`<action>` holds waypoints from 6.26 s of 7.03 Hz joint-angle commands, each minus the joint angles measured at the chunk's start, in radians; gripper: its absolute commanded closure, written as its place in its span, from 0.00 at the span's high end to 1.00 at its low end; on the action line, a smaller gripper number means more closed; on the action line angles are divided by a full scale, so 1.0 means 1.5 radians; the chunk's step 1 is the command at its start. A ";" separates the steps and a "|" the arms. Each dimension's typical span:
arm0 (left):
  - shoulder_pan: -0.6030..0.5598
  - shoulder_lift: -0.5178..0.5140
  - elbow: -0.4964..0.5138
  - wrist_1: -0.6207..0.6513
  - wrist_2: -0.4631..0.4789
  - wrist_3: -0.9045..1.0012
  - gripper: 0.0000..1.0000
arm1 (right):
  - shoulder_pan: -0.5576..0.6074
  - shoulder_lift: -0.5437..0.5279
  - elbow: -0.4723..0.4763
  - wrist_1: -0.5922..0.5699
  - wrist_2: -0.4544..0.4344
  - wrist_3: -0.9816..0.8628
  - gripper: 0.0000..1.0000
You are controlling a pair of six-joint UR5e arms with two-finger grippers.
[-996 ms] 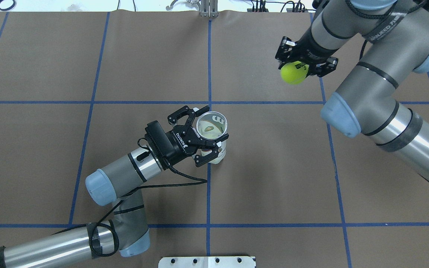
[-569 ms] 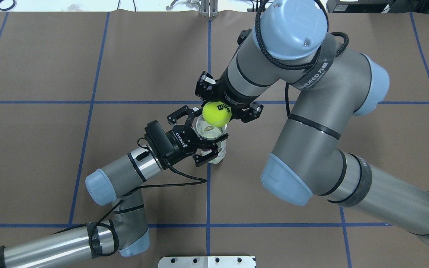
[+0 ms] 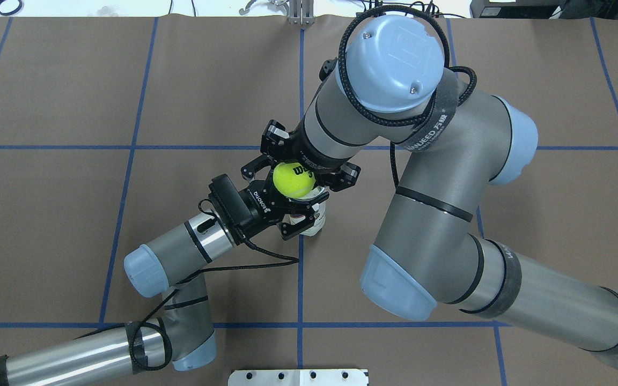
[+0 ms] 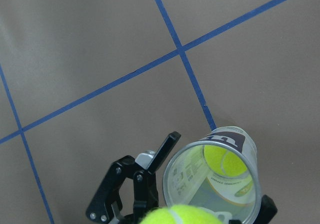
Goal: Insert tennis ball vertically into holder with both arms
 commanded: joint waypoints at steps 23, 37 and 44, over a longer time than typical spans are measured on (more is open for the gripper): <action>-0.044 0.237 -0.292 -0.020 0.000 -0.017 0.98 | 0.144 -0.141 0.014 0.005 0.069 -0.175 1.00; -0.419 0.228 -0.275 0.868 -0.129 -0.199 0.98 | 0.424 -0.207 -0.208 0.009 0.151 -0.719 1.00; -0.727 0.263 -0.240 1.204 -0.707 -0.241 0.99 | 0.561 -0.286 -0.297 0.004 0.229 -1.001 1.00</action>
